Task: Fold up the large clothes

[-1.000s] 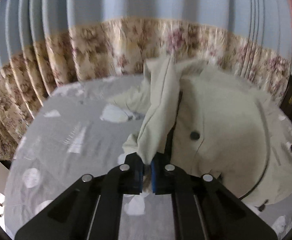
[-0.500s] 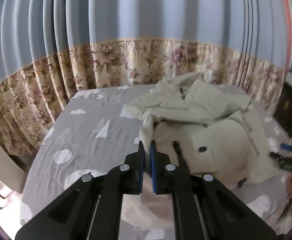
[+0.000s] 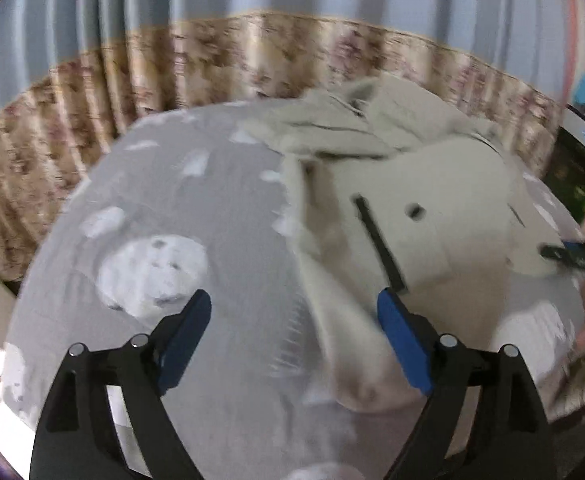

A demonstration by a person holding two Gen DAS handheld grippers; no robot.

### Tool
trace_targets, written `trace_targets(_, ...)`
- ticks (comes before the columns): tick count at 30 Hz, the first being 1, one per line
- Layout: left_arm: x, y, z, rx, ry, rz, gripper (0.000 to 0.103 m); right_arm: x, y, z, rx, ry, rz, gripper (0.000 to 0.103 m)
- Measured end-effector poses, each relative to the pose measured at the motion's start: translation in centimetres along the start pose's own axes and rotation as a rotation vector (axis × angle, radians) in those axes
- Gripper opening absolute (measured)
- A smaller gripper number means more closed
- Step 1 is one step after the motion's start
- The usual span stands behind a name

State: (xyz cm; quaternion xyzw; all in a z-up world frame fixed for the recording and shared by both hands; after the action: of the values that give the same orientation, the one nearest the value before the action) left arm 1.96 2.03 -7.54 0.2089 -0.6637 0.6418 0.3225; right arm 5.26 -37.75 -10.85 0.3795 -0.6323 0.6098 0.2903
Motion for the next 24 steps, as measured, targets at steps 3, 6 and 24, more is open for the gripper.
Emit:
trace_targets(3,-0.9,1.2,2.2,-0.073,0.048,-0.01,0.086,0.2,0.0,-0.8,0.022,-0.011,-0.002,0.043)
trace_targets(6,-2.1,1.5,3.9,-0.106,0.075,-0.008,0.086,0.6,-0.3,-1.0,0.02,-0.028,0.01,0.016)
trace_targets(24,3.0,-8.0,0.5,-0.056,-0.023,0.075,0.008,16.1,-8.0,3.1,-0.002,-0.027,0.372,0.01)
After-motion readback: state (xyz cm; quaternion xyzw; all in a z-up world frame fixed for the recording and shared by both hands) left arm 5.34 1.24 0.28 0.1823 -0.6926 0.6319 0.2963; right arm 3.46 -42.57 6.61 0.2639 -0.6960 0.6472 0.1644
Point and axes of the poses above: each gripper's, at about its wrist camera, not at the fingertips, and x roughly against the way its jaws point, z to its right, y to its underside, the point moved 4 cm from there along -x, roughly the way its jaws point
